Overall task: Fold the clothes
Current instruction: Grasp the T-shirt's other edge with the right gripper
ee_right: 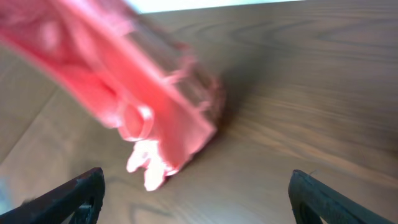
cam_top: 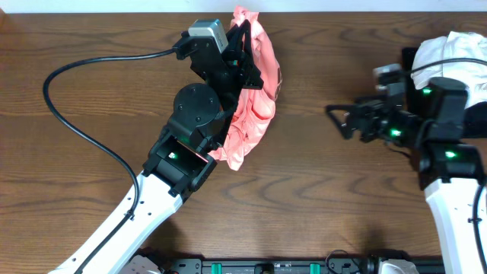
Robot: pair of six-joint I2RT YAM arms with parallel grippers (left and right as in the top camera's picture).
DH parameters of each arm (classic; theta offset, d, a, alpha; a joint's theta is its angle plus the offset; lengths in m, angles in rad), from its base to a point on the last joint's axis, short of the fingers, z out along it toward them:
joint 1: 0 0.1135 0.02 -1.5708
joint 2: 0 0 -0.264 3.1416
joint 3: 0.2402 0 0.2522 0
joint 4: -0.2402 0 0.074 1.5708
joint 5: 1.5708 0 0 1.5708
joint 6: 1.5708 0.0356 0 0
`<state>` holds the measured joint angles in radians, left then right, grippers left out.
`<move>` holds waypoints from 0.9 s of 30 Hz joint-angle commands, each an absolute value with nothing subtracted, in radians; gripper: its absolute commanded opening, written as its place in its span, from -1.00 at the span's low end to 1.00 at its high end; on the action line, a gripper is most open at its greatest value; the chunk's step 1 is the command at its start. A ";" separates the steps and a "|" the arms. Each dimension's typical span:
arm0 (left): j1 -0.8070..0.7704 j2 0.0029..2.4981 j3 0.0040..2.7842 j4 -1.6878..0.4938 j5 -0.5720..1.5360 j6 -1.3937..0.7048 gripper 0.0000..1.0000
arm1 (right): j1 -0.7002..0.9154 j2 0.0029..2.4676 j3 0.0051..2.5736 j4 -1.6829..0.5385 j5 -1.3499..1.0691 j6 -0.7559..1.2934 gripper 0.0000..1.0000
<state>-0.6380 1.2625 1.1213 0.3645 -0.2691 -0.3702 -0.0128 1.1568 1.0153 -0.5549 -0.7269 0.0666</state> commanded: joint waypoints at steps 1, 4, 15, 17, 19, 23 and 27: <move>-0.638 1.252 1.137 0.380 -0.283 -0.372 -0.88 | 0.097 1.177 1.027 -0.526 -0.729 0.070 0.79; -0.638 1.252 1.137 0.381 -0.282 -0.372 -0.88 | 0.183 1.217 1.027 -0.479 -0.655 0.125 0.79; -0.638 1.251 1.137 0.337 -0.282 -0.372 -0.88 | 0.368 1.450 1.027 -0.247 -0.511 0.208 0.69; -0.638 1.251 1.137 0.318 -0.282 -0.372 -0.88 | 0.379 1.484 1.027 -0.210 -0.501 0.222 0.67; -0.638 1.251 1.137 0.303 -0.282 -0.372 -0.88 | 0.382 1.519 1.027 -0.178 -0.497 0.233 0.61; -0.638 1.251 1.137 0.293 -0.282 -0.367 -0.89 | 0.391 1.571 1.027 -0.149 -0.484 0.260 0.43; -0.638 1.251 1.137 0.293 -0.282 -0.339 -0.88 | 0.391 1.602 1.027 -0.146 -0.449 0.269 0.16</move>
<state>-0.6380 1.2621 1.1213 0.2874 -0.2691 -0.3653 0.3836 1.5837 1.0153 -0.1513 -0.4870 0.2459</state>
